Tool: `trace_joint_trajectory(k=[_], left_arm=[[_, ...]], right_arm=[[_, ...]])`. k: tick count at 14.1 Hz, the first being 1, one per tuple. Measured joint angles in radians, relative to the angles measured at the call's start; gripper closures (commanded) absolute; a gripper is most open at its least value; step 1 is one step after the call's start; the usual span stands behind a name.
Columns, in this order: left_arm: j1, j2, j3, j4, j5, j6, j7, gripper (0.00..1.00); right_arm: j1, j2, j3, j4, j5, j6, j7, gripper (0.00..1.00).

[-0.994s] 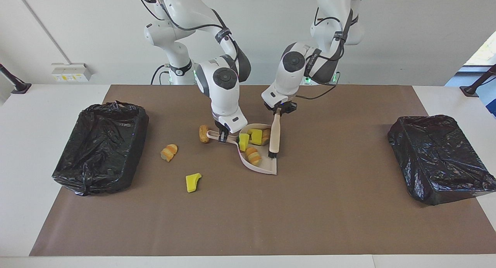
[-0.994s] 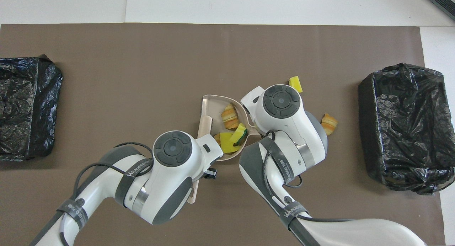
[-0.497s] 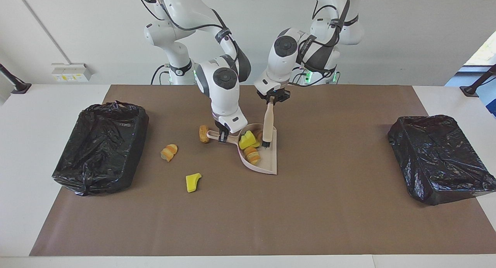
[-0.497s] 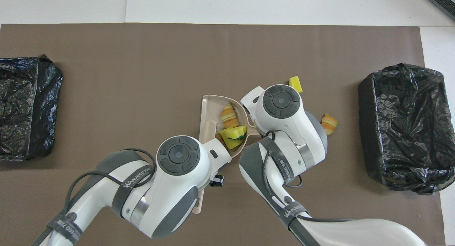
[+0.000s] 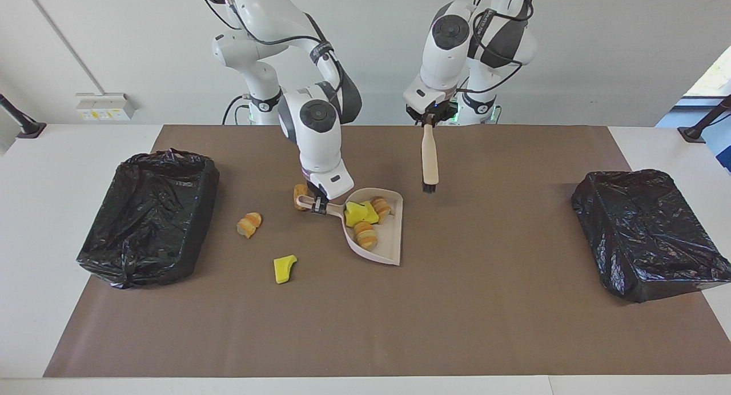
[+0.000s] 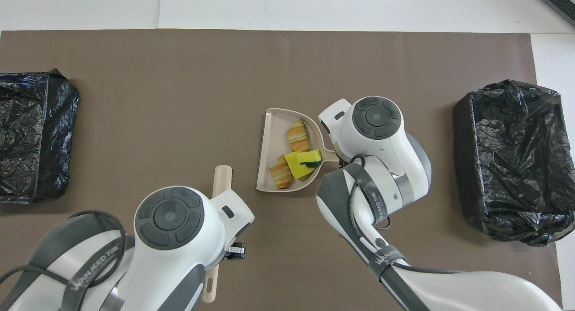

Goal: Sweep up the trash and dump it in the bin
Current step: 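Carry the loaded dustpan over the bin nearest the right gripper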

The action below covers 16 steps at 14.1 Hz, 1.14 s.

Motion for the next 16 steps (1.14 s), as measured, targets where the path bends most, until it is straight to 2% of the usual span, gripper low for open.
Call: trace_joint_trajectory(k=[4,6,10,13,16], left_arm=[[-0.03,-0.181,-0.044,-0.197,-0.176,0.004,-0.065,1.0],[-0.053,-0.225,-0.115,-0.267,-0.216,0.069,-0.176,1.0],[-0.047,-0.229,-0.384,-0.382,-0.33,0.323,-0.339,1.0],[-0.029,-0.218,-0.476,-0.405,-0.353,0.44,-0.347,1.0],[-0.017,-0.184,-0.514,-0.405,-0.354,0.482,-0.346,1.0]], right_arm=[[-0.09,-0.054,-0.001,0.032,0.043,-0.042,-0.001,1.0],[-0.156,-0.076,-0.002,0.066,0.079,-0.097,-0.036,1.0],[-0.355,-0.096,-0.006,0.165,0.128,-0.264,-0.235,1.0],[-0.528,-0.098,-0.01,0.221,0.132,-0.402,-0.406,1.0],[-0.696,-0.098,-0.014,0.249,0.126,-0.505,-0.572,1.0]])
